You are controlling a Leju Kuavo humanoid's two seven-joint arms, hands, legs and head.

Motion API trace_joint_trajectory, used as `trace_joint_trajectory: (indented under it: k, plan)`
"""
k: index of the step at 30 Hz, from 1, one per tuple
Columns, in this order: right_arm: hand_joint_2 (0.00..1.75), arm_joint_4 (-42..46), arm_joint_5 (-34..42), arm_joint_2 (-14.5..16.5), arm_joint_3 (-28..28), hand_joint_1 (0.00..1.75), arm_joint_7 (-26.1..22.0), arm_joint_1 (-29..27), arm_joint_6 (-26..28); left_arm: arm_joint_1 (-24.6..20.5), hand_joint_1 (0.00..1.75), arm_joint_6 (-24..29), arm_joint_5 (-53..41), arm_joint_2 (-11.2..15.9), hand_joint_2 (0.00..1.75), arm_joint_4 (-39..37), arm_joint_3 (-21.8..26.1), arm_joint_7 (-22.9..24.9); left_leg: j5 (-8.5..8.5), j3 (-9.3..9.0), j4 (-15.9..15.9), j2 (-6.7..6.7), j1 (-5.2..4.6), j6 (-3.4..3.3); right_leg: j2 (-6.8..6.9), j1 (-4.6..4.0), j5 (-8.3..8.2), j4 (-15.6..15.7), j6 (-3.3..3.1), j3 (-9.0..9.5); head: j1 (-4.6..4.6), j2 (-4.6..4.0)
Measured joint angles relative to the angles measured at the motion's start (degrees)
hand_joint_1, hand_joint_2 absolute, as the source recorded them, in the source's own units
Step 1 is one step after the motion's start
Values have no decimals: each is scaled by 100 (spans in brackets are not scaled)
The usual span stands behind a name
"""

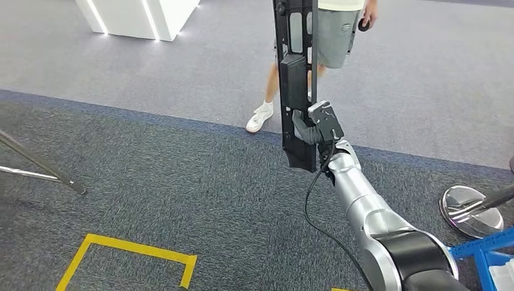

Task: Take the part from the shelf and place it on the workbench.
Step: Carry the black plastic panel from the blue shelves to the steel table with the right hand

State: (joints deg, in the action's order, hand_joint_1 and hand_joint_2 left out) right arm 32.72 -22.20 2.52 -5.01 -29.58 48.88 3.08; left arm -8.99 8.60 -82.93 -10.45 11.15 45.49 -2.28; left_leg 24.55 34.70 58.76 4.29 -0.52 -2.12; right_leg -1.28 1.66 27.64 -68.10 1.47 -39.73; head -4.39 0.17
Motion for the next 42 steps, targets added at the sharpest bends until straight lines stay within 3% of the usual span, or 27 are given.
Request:
trace_joint_trajectory:
  k: [1, 3, 5, 7, 9, 11, 12, 13, 14, 16, 18, 20, 21, 23, 25, 26, 28, 30, 32, 34, 36, 37, 39, 41, 42]
  plan:
    - [175, -96, 13, 1, 14, 175, -12, 63, 0, -4, 0, 4, 18, 0, 175, 0, 1, -3, 40, 21, 68, 63, 8, 33, -124, 20, -162, 333, 8, 118, -1, 0]
    - [175, -240, 93, 5, 70, 175, -99, 125, -31, -4, 0, 19, 60, -1, 175, 0, 2, -9, 75, 97, 143, 179, 32, 98, -286, 25, -217, 639, -18, 235, 0, 0]
    - [175, -295, 219, 25, 150, 175, -332, 123, -73, 29, 0, 31, 95, -2, 175, 1, 5, 8, 71, 151, 143, 287, 58, 159, -198, 2, -183, 689, -93, 259, 1, 0]
    - [175, -174, 385, 66, 237, 175, -619, 20, -145, 84, 0, 40, 137, -1, 175, 1, 17, 37, 155, 206, 274, 107, 51, 221, -73, 0, -175, 743, -174, 316, 0, 0]
    - [175, 252, 562, 111, 317, 175, -757, -295, -289, 121, 0, 50, 186, 0, 175, 0, 52, 49, 415, 427, 808, -232, 47, 272, 71, -23, -146, 783, -244, 400, -1, 0]
    - [175, 805, 655, 154, 358, 175, -722, -731, -419, 132, 0, 55, 213, 0, 175, 0, 92, 48, 681, 765, 1512, -367, 69, 301, 236, -61, -104, 793, -281, 458, -2, 0]
    - [175, 1028, 671, 174, 363, 175, -685, -925, -458, 135, 0, 57, 216, 0, 175, 0, 104, 46, 700, 854, 1674, -385, 73, 303, 311, -73, -85, 792, -288, 475, -2, 0]
    - [175, 1223, 685, 197, 363, 175, -653, -1087, -494, 137, 0, 58, 216, 0, 175, 0, 111, 50, 615, 840, 1624, -399, 74, 296, 379, -83, -68, 792, -290, 490, -2, 0]
    - [175, 1394, 716, 218, 363, 175, -635, -1214, -539, 145, 0, 57, 215, 0, 175, 0, 114, 57, 436, 712, 1346, -429, 69, 276, 440, -91, -52, 792, -288, 508, -2, 0]
    - [175, 1756, 838, 245, 363, 175, -623, -1431, -686, 173, 0, 57, 211, 2, 175, 0, 121, 83, 109, 314, 552, -636, 13, 206, 551, -108, -18, 801, -266, 550, -2, 0]
    - [175, 2175, 997, 243, 361, 175, -609, -1707, -852, 201, 0, 67, 210, 8, 175, 1, 130, 86, 31, 91, 104, -790, -62, 138, 668, -126, 4, 820, -219, 581, -2, 0]
    - [175, 2605, 1134, 236, 335, 175, -572, -2037, -1012, 218, 0, 86, 214, 15, 175, 2, 143, 41, 44, 67, 26, -701, -91, 84, 800, -135, 16, 852, -168, 624, -2, 0]
    - [175, 2815, 1191, 233, 310, 175, -553, -2194, -1095, 224, 0, 97, 222, 17, 175, 2, 150, 6, 24, 37, -21, -635, -79, 57, 803, -127, 39, 848, -143, 649, -1, 0]
    - [175, 3221, 1276, 222, 249, 175, -555, -2458, -1262, 208, 0, 119, 241, 20, 175, 2, 162, -61, -22, -38, -125, -522, -36, -4, 562, -111, 216, 600, -107, 572, -1, 0]
    - [175, 3633, 1310, 189, 182, 175, -584, -2704, -1389, 167, 0, 132, 254, 17, 175, 2, 175, -108, -39, -68, -159, -402, -12, -36, 241, -94, 548, -102, -93, 221, 1, 0]
    - [175, 3835, 1314, 167, 141, 175, -587, -2826, -1425, 149, 0, 137, 258, 15, 175, 2, 181, -121, -37, -68, -155, -330, -11, -40, 176, -90, 673, -466, -84, 22, 2, 0]
    - [175, 4227, 1311, 120, 56, 175, -559, -3031, -1460, 141, 0, 146, 266, 9, 175, 2, 193, -134, -26, -69, -133, -173, -4, -36, 144, -79, 655, -755, -66, -183, 1, 0]
    - [175, 4491, 1307, 97, -2, 175, -514, -3117, -1462, 147, 0, 155, 269, 9, 175, 2, 201, -136, -3, -70, -89, -55, 11, -8, 119, -61, 346, -373, -53, -49, 1, 0]
    - [175, 4695, 1306, 79, -45, 175, -479, -3151, -1461, 145, 0, 161, 269, 9, 175, 2, 207, -139, 50, -49, 0, 47, 23, 48, -66, -19, 30, 295, -23, 251, 2, 0]
    - [175, 4876, 1304, 64, -82, 175, -462, -3206, -1461, 137, 0, 171, 269, 9, 175, 2, 217, -142, 95, 1, 81, 148, 24, 108, -225, 2, -87, 690, -48, 427, 1, 0]
    - [175, 5010, 1295, 54, -120, 175, -462, -3263, -1462, 141, 0, 179, 271, 8, 175, 2, 232, -146, 93, 41, 87, 245, 34, 163, -167, -18, -75, 718, -134, 434, 1, 0]
    - [175, 5073, 1281, 49, -143, 175, -480, -3279, -1461, 147, 0, 179, 271, 8, 175, 2, 237, -147, 99, 52, 91, 245, 40, 189, -110, -22, -79, 730, -172, 442, 1, 0]
    - [175, 5259, 1209, 34, -204, 175, -555, -3320, -1459, 152, 0, 167, 269, 4, 175, 2, 244, -121, 235, 155, 307, 24, 33, 246, 12, -16, -82, 762, -245, 469, 1, 0]
    - [175, 5567, 1083, 2, -292, 175, -603, -3420, -1454, 159, 0, 135, 273, -2, 175, 2, 248, -66, 566, 456, 958, -288, 36, 290, 149, -37, -65, 775, -291, 490, 0, 0]
    - [175, 5733, 1008, -24, -346, 175, -589, -3479, -1446, 162, 0, 119, 278, -6, 175, 2, 250, -40, 722, 640, 1339, -357, 47, 303, 227, -55, -54, 775, -305, 494, 0, 0]
